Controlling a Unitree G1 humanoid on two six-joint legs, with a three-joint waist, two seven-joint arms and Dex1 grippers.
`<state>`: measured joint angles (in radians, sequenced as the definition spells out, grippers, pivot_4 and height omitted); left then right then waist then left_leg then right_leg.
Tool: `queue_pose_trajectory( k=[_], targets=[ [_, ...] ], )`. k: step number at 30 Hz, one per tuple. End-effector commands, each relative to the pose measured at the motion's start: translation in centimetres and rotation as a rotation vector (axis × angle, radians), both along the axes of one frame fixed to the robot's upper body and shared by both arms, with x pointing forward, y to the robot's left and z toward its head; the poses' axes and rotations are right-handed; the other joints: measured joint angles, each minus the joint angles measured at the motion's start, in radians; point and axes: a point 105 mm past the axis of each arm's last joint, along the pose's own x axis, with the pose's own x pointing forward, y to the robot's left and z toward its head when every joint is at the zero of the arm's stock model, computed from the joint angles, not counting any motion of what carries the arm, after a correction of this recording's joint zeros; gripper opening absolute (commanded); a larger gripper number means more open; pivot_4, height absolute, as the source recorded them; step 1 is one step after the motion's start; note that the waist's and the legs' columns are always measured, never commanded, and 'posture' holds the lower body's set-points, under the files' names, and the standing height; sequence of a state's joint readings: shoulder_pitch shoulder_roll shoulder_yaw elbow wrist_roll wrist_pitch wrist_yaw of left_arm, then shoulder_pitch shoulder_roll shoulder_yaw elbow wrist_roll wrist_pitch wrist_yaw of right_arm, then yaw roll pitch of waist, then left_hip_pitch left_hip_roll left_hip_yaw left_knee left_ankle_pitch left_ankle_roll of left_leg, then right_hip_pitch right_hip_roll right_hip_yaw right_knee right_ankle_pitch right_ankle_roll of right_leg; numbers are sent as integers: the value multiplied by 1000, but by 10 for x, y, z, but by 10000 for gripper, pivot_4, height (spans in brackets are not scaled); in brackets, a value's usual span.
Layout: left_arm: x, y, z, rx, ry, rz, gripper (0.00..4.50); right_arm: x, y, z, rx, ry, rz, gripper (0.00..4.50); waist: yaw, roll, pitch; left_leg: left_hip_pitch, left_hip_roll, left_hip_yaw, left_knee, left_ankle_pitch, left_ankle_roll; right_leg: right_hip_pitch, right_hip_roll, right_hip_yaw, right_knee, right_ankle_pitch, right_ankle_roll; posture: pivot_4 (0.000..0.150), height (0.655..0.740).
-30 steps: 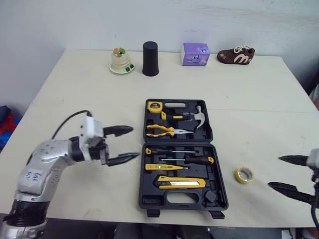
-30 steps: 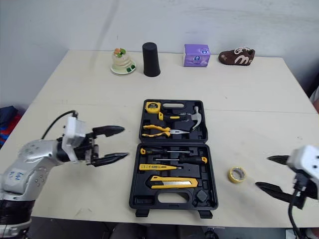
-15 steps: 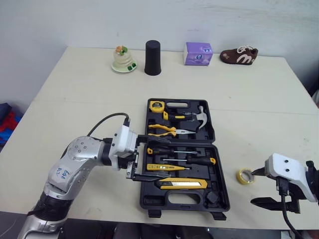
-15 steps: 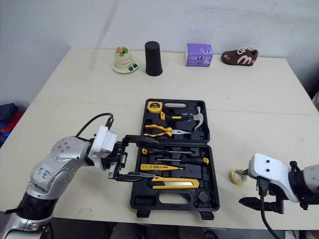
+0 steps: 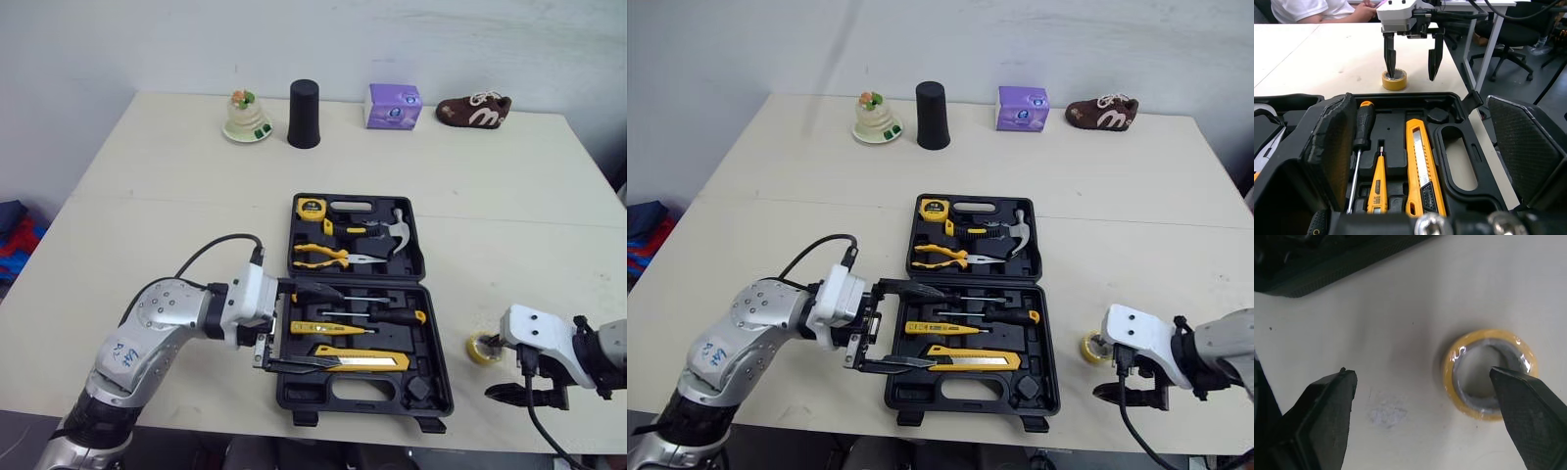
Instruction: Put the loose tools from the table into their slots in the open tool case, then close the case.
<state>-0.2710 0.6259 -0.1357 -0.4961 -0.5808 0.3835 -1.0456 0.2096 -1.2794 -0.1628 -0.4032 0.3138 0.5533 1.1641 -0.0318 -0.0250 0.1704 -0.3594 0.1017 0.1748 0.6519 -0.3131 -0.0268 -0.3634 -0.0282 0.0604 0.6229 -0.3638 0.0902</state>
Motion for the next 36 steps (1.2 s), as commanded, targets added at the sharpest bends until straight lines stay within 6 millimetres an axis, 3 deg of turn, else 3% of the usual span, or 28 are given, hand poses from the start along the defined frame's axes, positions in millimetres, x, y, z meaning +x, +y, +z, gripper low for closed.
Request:
queue_pose_trajectory(
  k=[1,6,9,11,14,18,21,25,32,36],
  targets=[
    [-4,-3,7,-13,-41,-16,45000,6,-5,0,-25,-40,2,27183,0,0,0,0,0,0,0,0,0,0,0,0,0,0,0,1500,7400],
    [-4,-5,8,-20,-50,-18,45000,8,-6,-4,-43,-60,20,918,0,0,0,0,0,0,0,0,0,0,0,0,1,0,0,1500,7400],
    [-5,-5,9,-35,-42,-28,45000,11,-8,7,-59,-97,49,315,0,0,0,0,0,0,1,0,0,0,0,0,1,0,0,1500,7400],
    [-5,-4,10,-33,-46,-37,45000,13,-3,25,-47,-127,97,315,-1,1,1,0,0,1,2,0,0,0,0,0,2,0,0,1500,7400],
    [-8,-1,8,-20,-61,-54,45000,4,12,44,9,-131,206,315,-1,4,3,0,0,1,4,0,0,0,0,0,4,0,0,1500,7400],
    [-11,3,2,12,-87,-80,45000,-18,48,62,111,-91,398,315,-1,5,3,1,1,0,3,0,0,1,1,0,4,0,0,1500,7400],
    [-12,1,1,4,-93,-85,45000,-33,69,57,157,5,465,315,0,5,3,1,1,0,3,0,0,1,1,0,4,0,0,1500,7400],
    [-17,-2,-2,0,-80,-93,45000,-32,88,37,181,33,485,315,-1,5,3,1,1,-1,4,0,1,1,-2,0,4,0,0,1500,7400],
    [-14,3,-6,30,-78,-57,45000,-26,93,16,164,98,424,315,0,5,3,-1,0,0,4,0,2,-2,-8,-1,5,0,-1,1500,7400],
    [-9,9,-7,49,-93,-29,45000,-29,87,6,113,141,415,315,0,5,3,-11,0,0,7,0,2,-12,-8,-1,8,0,-1,1500,7400]
  ],
)
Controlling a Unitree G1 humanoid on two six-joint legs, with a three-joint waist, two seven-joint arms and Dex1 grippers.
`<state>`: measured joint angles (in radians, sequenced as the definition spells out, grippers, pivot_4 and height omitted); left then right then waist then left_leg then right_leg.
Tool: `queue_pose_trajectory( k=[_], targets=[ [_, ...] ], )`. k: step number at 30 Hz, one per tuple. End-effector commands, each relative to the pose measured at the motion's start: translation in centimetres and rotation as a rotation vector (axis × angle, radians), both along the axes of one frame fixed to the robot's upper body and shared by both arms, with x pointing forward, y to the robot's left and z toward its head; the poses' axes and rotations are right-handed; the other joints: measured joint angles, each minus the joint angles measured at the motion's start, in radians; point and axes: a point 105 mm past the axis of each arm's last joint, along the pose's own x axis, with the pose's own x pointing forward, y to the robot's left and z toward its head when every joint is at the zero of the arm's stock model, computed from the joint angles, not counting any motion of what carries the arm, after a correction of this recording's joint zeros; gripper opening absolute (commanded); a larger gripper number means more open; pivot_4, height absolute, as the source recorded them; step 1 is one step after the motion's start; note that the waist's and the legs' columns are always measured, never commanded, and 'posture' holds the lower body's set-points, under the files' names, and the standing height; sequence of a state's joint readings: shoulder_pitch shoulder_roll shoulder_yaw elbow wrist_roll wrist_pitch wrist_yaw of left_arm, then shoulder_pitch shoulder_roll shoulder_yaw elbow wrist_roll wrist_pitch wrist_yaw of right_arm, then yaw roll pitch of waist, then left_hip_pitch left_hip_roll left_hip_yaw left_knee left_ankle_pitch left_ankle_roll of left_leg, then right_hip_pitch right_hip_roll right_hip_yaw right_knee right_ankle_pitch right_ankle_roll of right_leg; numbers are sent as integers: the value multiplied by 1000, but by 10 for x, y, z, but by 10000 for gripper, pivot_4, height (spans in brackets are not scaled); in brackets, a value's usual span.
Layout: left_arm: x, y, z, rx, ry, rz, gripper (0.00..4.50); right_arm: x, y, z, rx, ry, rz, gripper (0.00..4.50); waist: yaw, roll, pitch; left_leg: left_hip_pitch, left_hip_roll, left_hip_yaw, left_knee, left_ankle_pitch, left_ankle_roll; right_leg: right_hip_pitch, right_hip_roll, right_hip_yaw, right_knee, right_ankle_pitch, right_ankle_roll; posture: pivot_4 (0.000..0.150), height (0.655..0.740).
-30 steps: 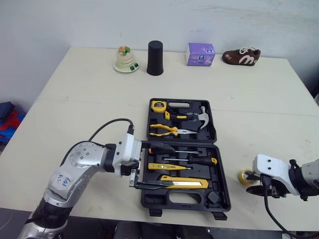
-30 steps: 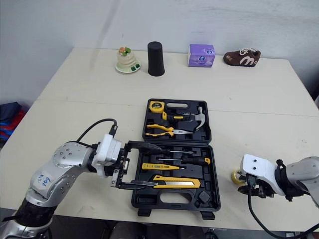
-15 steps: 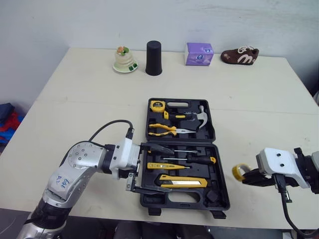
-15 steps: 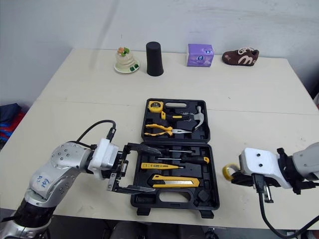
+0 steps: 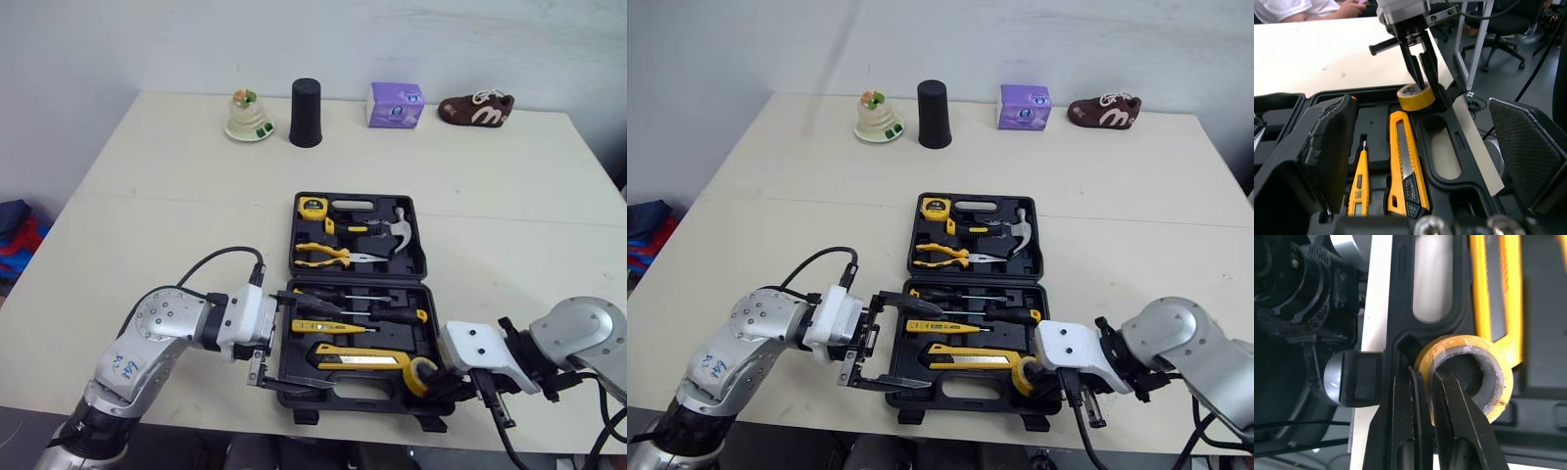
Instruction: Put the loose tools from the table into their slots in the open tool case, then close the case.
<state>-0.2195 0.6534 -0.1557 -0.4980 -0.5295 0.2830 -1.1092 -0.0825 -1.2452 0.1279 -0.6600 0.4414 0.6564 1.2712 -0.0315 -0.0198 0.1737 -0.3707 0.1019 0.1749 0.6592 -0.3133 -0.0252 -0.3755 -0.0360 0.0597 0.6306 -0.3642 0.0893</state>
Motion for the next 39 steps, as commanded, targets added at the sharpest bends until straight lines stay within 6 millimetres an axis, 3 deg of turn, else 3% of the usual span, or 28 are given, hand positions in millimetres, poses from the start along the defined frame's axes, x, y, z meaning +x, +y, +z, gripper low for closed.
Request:
queue_pose_trajectory(
  k=[1,11,17,21,24,26,28,30,31,36,39],
  targets=[
    [2,5,5,3,-47,26,45000,-2,-6,-6,-64,1,16,315,0,0,0,-1,0,0,1,0,0,-1,2,0,1,0,0,1500,7400],
    [3,2,4,-2,-56,34,45000,5,-2,-14,-65,-29,6,315,0,-1,-1,0,0,0,5,0,2,1,5,0,5,1,1,1500,7400],
    [2,5,2,14,-35,28,45000,-6,6,19,97,-1,45,27359,0,-1,-1,0,1,0,5,0,1,0,6,0,6,0,0,1500,7400],
    [4,9,2,26,-30,28,45000,-22,-10,37,129,141,-9,27359,1,0,0,0,0,0,5,0,1,0,6,1,6,0,0,1500,7400],
    [9,10,7,-2,-28,51,45000,-16,-11,38,279,72,-52,27359,2,-5,-1,1,1,-1,5,0,2,1,7,0,6,0,0,1500,7400],
    [12,9,10,-21,-25,61,45000,-6,-10,33,378,-10,-92,22295,2,-7,-2,1,1,-1,6,0,1,1,8,0,7,0,0,1500,7400],
    [13,10,10,-8,-31,56,45000,-1,-10,24,440,-68,-109,14155,1,-6,-2,1,0,0,6,1,2,1,7,0,7,1,1,1500,7400],
    [12,12,8,12,-29,52,45000,2,-8,11,477,-82,-133,2984,1,-6,-2,1,-1,0,6,1,2,1,7,0,7,1,1,1500,7400],
    [12,14,8,17,-26,53,45000,3,-7,5,484,-91,-136,591,-1,-6,-2,1,-1,0,6,1,2,1,7,0,7,1,2,1500,7400],
    [11,17,9,36,-22,60,45000,6,-11,-41,450,-23,-195,591,-1,-6,-2,2,0,1,6,1,1,0,8,0,9,1,2,1500,7400],
    [10,21,8,49,-18,75,45000,3,-24,-70,413,9,-241,591,-5,-8,-3,4,0,2,6,2,1,2,9,0,10,1,2,1500,7400]
  ],
)
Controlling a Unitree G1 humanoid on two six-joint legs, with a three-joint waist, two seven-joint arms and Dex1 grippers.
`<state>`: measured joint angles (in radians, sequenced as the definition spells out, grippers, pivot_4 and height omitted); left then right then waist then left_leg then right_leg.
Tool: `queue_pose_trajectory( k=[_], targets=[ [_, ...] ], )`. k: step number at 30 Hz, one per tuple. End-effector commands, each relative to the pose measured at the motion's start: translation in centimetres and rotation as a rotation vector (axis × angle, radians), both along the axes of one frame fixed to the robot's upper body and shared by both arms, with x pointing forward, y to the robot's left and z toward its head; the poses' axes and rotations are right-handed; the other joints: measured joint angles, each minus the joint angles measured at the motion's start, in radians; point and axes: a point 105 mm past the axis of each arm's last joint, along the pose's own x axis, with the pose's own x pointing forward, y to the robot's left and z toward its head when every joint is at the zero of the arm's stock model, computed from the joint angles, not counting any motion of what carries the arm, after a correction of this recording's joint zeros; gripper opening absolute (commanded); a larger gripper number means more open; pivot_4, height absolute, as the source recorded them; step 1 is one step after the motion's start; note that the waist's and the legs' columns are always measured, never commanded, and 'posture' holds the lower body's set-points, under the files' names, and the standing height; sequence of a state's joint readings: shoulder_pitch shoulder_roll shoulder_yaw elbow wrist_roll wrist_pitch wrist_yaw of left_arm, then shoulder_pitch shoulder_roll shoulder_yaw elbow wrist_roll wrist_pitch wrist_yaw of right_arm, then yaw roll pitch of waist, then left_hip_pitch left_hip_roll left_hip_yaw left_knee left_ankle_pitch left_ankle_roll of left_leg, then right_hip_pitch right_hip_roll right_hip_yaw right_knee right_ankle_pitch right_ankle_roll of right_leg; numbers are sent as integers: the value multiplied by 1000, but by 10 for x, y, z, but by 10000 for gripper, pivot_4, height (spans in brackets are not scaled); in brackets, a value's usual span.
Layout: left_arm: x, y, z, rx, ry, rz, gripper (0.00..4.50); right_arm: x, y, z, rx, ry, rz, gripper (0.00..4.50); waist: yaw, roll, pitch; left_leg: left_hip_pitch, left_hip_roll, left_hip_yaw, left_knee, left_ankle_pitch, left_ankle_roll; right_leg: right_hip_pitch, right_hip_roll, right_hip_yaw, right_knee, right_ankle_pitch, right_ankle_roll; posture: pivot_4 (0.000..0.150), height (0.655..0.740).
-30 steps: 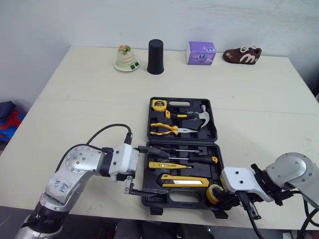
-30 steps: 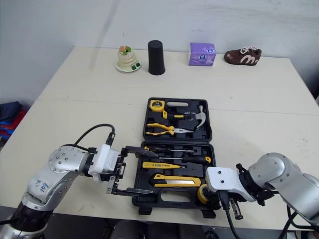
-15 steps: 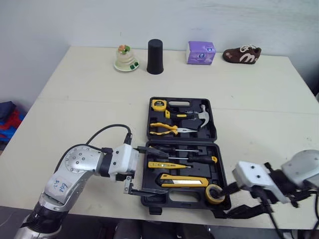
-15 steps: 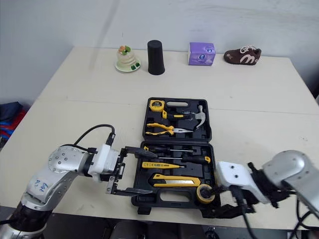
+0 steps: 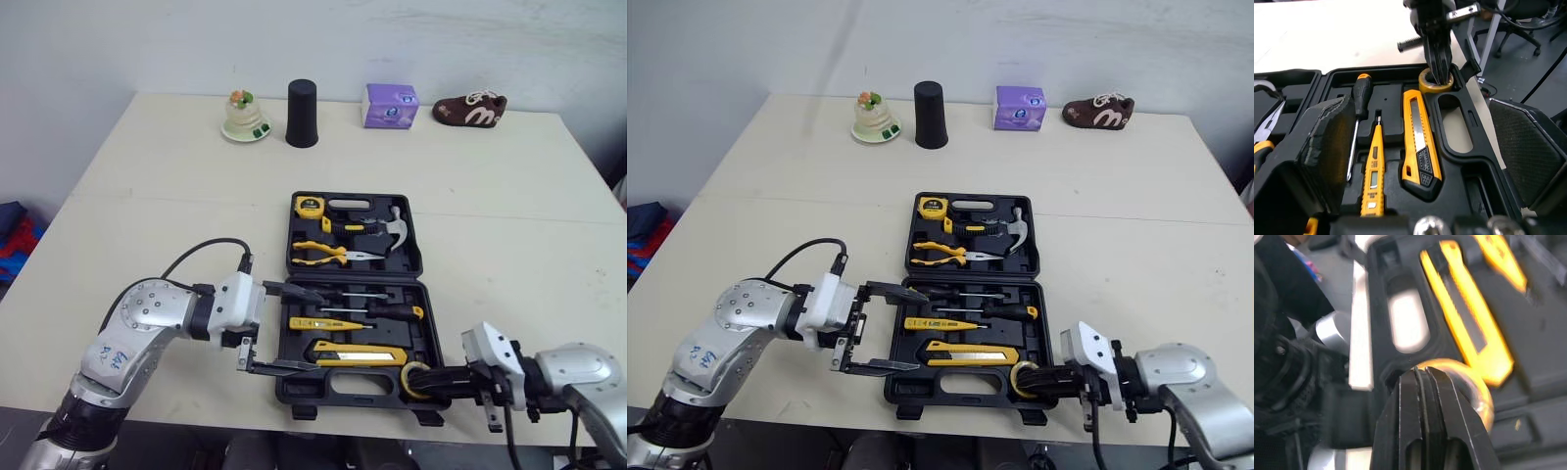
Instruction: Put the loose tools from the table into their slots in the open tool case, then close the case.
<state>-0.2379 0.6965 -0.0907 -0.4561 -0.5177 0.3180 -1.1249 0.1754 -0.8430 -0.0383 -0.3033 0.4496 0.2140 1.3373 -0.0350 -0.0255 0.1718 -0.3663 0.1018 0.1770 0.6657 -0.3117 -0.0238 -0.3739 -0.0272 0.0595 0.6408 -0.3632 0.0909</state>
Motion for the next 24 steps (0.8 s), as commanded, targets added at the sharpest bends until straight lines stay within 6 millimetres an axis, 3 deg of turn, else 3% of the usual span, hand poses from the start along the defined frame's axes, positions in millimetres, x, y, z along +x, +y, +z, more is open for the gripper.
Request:
queue_pose_trajectory(
  k=[1,3,5,6,9,11,15,17,18,22,24],
  targets=[
    [-4,5,6,-1,-17,6,45000,-3,-20,-42,-70,72,-85,591,-3,-5,-3,1,0,0,0,0,0,1,0,0,1,0,0,1500,7400],
    [-3,8,6,1,-16,22,45000,-2,-26,-49,-64,73,-117,591,-6,-10,-4,8,1,-1,-1,1,-1,8,0,0,0,0,-1,1500,7400],
    [1,10,10,-31,-6,66,45000,0,-27,-39,-28,75,-117,591,-9,-11,-5,18,2,-2,-4,-2,-1,21,-3,0,-6,0,-4,1500,7400],
    [2,11,10,-42,0,82,45000,0,-26,-34,-13,78,-114,591,-9,-11,-5,21,4,-3,-5,-5,-3,26,-8,-1,-10,-5,-19,1500,7400],
    [12,21,6,-40,4,169,45000,6,-20,-9,26,57,-114,591,-3,-10,-6,31,-3,-2,-17,-3,5,35,-19,-2,-19,-2,-23,1500,7400],
    [30,38,0,-36,0,304,45000,12,-16,23,66,14,-126,591,6,-9,-5,29,-5,-2,-17,-3,7,34,-21,-2,-19,-1,-23,1500,7400],
    [53,59,-8,-24,8,475,45000,21,-14,63,128,-18,-189,591,7,-7,-4,23,-4,-3,-17,-1,5,28,-21,-2,-20,-1,-21,1500,7400],
    [67,69,-12,-12,15,568,39577,32,-20,78,140,-54,-252,0,7,-7,-4,18,-2,-3,-17,1,6,23,-18,-3,-19,2,-17,1500,7400],
    [73,73,-14,-12,26,604,36402,38,-23,83,141,-72,-279,0,7,-7,-4,13,-2,-4,-17,1,6,18,-17,-3,-19,7,-7,1500,7400],
    [97,70,-33,-31,128,715,17592,91,-69,57,-35,-218,-480,0,6,-7,-4,7,-4,-1,-16,2,4,10,-14,-3,-19,7,-7,1500,7400],
    [102,63,-39,-10,124,708,8427,107,-77,44,-82,-245,-512,0,6,-7,-4,5,-4,3,-15,2,4,6,-12,-5,-19,7,-6,1500,7400]
  ],
)
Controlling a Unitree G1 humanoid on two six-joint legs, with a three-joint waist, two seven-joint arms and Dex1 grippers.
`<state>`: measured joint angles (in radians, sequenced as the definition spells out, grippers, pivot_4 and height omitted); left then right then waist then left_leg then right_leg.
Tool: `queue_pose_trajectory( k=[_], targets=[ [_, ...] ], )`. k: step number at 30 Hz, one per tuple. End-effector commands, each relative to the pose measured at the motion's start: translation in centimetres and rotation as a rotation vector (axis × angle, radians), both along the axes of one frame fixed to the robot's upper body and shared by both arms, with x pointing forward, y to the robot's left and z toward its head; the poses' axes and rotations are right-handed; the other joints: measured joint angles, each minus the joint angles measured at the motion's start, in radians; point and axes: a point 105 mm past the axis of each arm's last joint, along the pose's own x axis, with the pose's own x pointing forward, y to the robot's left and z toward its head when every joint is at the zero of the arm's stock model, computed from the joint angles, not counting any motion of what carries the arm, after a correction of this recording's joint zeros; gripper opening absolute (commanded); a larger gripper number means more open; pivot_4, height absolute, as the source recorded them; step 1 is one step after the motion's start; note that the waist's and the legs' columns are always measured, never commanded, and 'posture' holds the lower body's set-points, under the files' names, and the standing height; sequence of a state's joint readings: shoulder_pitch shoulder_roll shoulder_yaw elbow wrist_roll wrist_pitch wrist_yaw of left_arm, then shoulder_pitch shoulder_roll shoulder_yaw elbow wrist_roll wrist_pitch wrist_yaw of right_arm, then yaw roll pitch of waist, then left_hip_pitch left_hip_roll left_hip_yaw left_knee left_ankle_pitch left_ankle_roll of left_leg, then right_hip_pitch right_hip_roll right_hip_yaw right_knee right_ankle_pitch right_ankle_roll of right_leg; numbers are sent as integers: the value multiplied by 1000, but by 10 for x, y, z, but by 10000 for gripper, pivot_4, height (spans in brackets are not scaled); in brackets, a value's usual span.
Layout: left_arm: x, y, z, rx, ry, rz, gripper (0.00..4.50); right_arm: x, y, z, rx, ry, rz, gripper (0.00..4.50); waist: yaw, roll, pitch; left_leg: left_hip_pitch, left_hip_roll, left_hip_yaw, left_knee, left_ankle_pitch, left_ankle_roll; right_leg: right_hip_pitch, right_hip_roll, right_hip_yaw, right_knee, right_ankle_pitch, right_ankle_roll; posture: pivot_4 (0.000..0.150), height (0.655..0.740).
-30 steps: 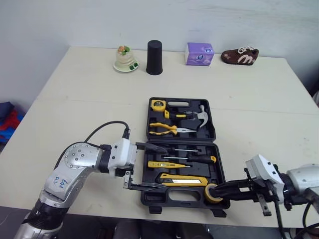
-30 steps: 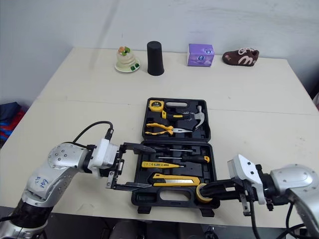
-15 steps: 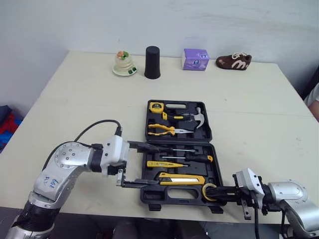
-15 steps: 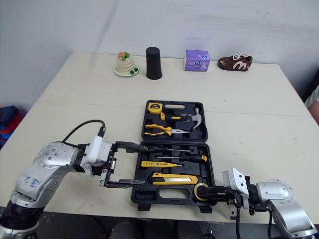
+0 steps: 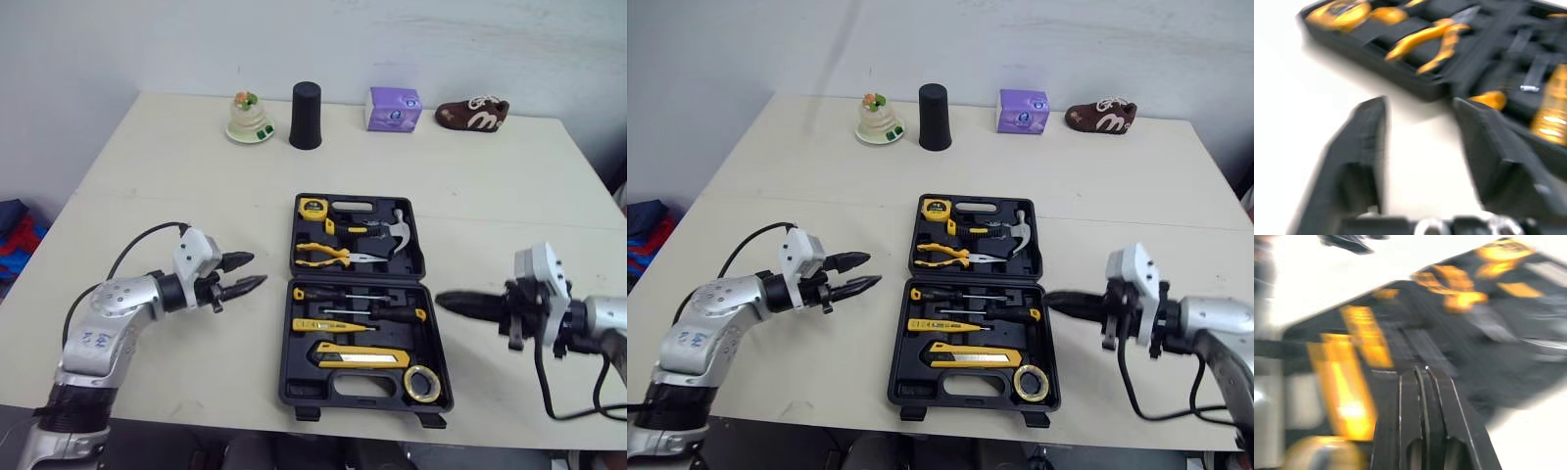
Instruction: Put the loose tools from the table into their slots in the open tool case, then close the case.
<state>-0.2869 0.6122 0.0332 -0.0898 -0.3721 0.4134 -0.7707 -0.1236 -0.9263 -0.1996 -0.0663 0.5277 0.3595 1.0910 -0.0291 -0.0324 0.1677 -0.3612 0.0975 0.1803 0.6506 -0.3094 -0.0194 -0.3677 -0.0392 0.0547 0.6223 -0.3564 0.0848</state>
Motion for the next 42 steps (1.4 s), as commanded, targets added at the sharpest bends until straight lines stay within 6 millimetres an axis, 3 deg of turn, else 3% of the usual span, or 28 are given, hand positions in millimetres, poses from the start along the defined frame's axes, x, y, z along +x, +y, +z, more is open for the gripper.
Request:
queue_pose_trajectory(
  k=[1,2,5,8,12,15,21,25,30,32,35,36,39,42],
  targets=[
    [8,-12,-6,36,-1,-6,4427,21,-15,-28,-101,-17,-63,0,0,0,0,-3,0,1,0,1,0,-4,1,0,2,0,1,1500,7400],
    [11,-16,-11,52,9,-8,584,28,-16,-34,-122,-27,-73,0,0,3,2,-8,0,3,3,1,0,-10,5,0,5,-1,2,1500,7400],
    [15,-26,-21,84,45,-18,584,41,-9,-45,-132,-41,-57,0,-3,5,3,-11,2,10,5,1,0,-18,8,5,9,-1,5,1500,7400],
    [17,-37,-20,77,47,-39,584,50,11,-48,-83,-60,-19,0,-17,5,3,-12,4,18,10,2,-3,-24,10,9,21,-3,8,1500,7400],
    [13,-55,-17,61,58,-104,584,50,39,-52,-65,-62,50,0,-29,5,4,-9,5,20,13,6,-7,-24,12,10,31,-3,8,1500,7400],
    [15,-60,-13,54,48,-109,584,45,47,-53,-80,-54,89,0,-30,5,3,-8,5,18,13,10,-8,-24,11,10,34,-2,7,1500,7400],
    [27,-52,-15,85,31,-50,584,44,50,-46,-80,-62,75,0,-28,5,3,-9,4,9,13,10,-8,-24,11,10,34,-1,6,1500,7400],
    [28,-35,-16,86,60,3,584,45,29,-52,-148,-21,6,0,-29,5,3,-9,5,9,12,10,-8,-25,11,10,34,-2,6,1500,7400],
    [32,12,7,68,36,100,17791,46,-12,-26,-169,24,-180,18861,-29,5,4,-9,5,9,12,10,-8,-25,10,9,34,-2,5,1500,7400],
    [29,17,27,-18,17,75,27014,46,-21,-12,-118,100,-266,29278,-29,5,4,-10,5,9,12,10,-8,-26,8,10,34,-2,5,1500,7400],
    [39,34,64,-161,-2,191,40291,46,-21,18,3,189,-347,43220,-29,5,5,-11,6,8,12,10,-7,-26,2,9,34,-2,5,1500,7400],
    [43,39,68,-151,47,247,44461,47,-21,25,26,234,-378,45000,-30,4,5,-11,5,8,12,10,-7,-26,2,9,35,-2,5,1500,7400],
    [38,12,92,-206,225,134,44461,49,0,44,134,412,-396,45000,-32,4,6,-11,4,7,12,11,-7,-27,3,8,36,-2,5,1500,7400],
    [39,-6,84,-101,379,142,44461,54,19,51,172,532,-435,45000,-31,4,6,-13,3,6,11,11,-8,-28,9,7,36,-2,4,1500,7400]
  ],
)
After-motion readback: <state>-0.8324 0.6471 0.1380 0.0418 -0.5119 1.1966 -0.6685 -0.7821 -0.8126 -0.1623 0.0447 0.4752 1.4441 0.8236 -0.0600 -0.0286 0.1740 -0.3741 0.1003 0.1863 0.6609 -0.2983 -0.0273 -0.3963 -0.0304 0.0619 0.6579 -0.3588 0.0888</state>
